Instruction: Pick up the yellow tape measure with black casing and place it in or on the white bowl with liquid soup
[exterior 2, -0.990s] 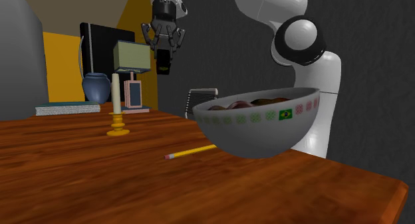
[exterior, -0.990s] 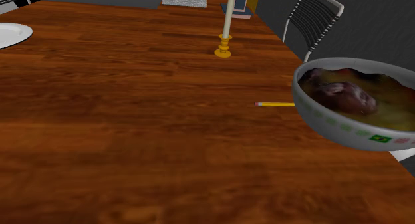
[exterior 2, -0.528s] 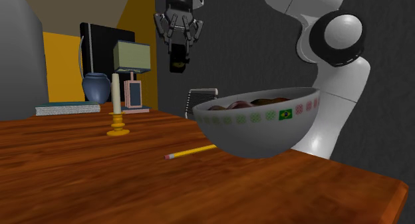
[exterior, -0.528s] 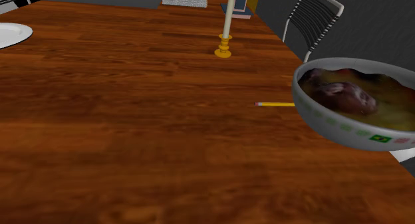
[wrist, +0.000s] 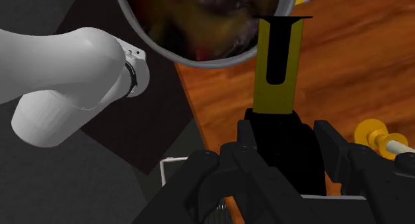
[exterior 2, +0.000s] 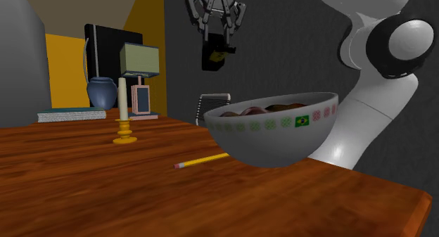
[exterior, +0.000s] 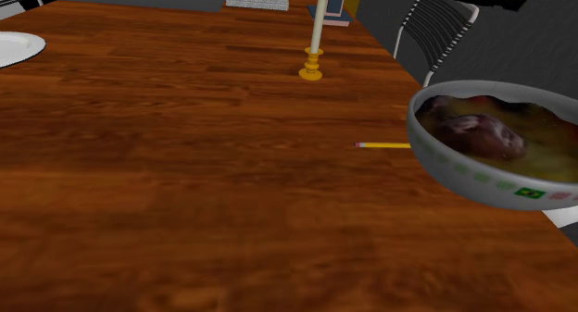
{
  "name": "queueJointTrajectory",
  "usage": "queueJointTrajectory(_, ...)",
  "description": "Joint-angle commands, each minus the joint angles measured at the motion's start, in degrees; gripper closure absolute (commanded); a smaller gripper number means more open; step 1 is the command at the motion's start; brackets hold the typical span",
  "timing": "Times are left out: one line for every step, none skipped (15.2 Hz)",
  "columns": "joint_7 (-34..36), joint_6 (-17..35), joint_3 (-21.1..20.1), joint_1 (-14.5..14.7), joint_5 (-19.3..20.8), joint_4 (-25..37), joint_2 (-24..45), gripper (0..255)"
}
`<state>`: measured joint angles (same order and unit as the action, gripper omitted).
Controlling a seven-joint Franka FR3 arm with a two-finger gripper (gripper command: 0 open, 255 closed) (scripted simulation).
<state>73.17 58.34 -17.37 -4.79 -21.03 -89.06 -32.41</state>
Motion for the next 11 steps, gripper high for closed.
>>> queueJointTrajectory(1.8, -0.8, -0.7, 0.5, -1.5, -1.5, -2.8, 255)
queueJointTrajectory(2.8, -1.3, -1.0, 0.8, -2.3, -1.9, -3.9, 255)
queueJointTrajectory(3.8, -1.8, -1.4, 1.0, -3.1, -2.2, -5.1, 255)
queueJointTrajectory(4.9, -2.3, -1.8, 1.3, -3.9, -2.5, -6.2, 255)
queueJointTrajectory(6.0, -2.8, -2.2, 1.5, -4.8, -2.7, -7.3, 255)
queueJointTrajectory(7.1, -3.4, -2.7, 1.7, -5.6, -2.8, -8.3, 255)
queueJointTrajectory(8.3, -3.9, -3.1, 2.0, -6.5, -2.8, -9.3, 255)
queueJointTrajectory(9.5, -4.4, -3.6, 2.2, -7.4, -2.8, -10.2, 255)
queueJointTrajectory(10.7, -5.0, -4.1, 2.4, -8.4, -2.8, -11.1, 255)
queueJointTrajectory(12.1, -5.6, -4.6, 2.6, -9.5, -2.6, -12.0, 255)
queueJointTrajectory(11.7, -5.0, -4.6, 2.7, -9.5, -4.0, -12.8, 255)
